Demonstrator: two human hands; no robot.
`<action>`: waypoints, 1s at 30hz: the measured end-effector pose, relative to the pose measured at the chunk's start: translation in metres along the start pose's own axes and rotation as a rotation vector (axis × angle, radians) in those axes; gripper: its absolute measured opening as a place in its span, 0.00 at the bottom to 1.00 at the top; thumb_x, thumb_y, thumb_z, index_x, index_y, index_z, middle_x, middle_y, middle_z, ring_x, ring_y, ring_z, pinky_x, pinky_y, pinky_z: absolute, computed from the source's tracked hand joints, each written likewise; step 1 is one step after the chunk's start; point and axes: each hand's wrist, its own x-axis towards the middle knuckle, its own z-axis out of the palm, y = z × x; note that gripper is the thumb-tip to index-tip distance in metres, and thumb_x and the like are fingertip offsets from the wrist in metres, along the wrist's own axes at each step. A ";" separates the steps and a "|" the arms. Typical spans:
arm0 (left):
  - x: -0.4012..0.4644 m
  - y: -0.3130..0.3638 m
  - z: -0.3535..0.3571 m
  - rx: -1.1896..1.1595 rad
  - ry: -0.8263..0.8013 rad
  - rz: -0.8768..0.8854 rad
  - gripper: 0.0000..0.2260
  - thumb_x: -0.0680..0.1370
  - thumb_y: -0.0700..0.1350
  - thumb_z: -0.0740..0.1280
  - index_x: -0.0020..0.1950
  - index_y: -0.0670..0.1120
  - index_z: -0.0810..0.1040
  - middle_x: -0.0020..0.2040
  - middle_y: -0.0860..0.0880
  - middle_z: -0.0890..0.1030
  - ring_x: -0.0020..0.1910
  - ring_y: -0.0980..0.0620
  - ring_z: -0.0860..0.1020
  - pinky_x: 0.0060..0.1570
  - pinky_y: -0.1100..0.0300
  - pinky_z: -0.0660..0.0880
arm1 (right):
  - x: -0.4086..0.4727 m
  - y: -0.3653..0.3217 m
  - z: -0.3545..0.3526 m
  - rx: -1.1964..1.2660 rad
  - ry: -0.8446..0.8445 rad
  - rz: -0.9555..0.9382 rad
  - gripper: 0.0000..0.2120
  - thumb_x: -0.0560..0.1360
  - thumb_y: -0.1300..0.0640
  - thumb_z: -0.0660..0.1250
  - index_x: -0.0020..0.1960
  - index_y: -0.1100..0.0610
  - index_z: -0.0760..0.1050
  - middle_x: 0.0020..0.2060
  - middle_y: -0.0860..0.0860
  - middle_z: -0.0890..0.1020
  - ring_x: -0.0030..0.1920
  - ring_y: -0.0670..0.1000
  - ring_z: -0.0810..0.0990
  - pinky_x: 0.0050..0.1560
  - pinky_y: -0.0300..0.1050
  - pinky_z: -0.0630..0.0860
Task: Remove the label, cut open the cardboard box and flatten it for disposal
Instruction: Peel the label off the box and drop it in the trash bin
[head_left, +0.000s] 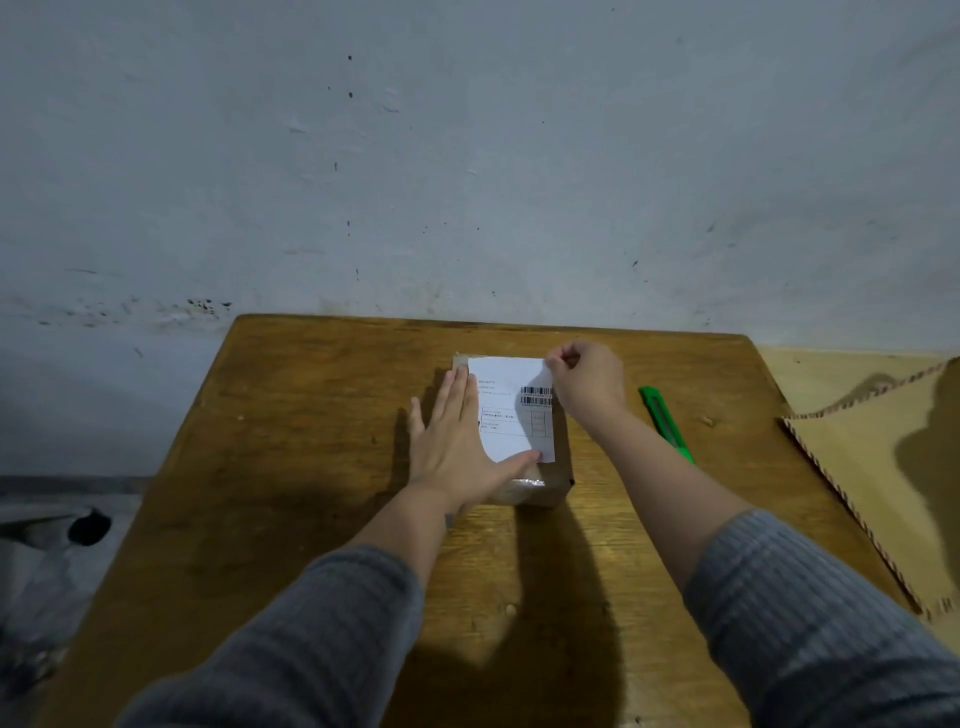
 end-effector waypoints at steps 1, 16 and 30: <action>0.000 0.000 0.000 -0.008 0.002 0.002 0.55 0.64 0.78 0.55 0.78 0.45 0.40 0.79 0.50 0.39 0.76 0.55 0.36 0.74 0.41 0.40 | -0.003 -0.002 -0.001 0.011 0.005 -0.005 0.06 0.76 0.62 0.63 0.46 0.58 0.79 0.40 0.50 0.79 0.42 0.48 0.76 0.30 0.34 0.64; -0.024 -0.025 -0.006 0.037 -0.016 0.117 0.46 0.70 0.76 0.47 0.78 0.50 0.40 0.79 0.53 0.41 0.76 0.57 0.38 0.75 0.43 0.38 | -0.004 0.004 -0.009 0.183 -0.102 0.017 0.06 0.76 0.59 0.65 0.53 0.53 0.75 0.43 0.51 0.76 0.44 0.51 0.77 0.33 0.40 0.70; -0.025 -0.027 0.001 0.071 -0.010 0.089 0.44 0.71 0.75 0.46 0.78 0.49 0.39 0.79 0.53 0.40 0.77 0.56 0.39 0.74 0.41 0.36 | -0.011 -0.008 -0.005 -0.137 -0.229 -0.123 0.10 0.70 0.58 0.73 0.51 0.57 0.81 0.58 0.54 0.72 0.57 0.53 0.73 0.47 0.43 0.71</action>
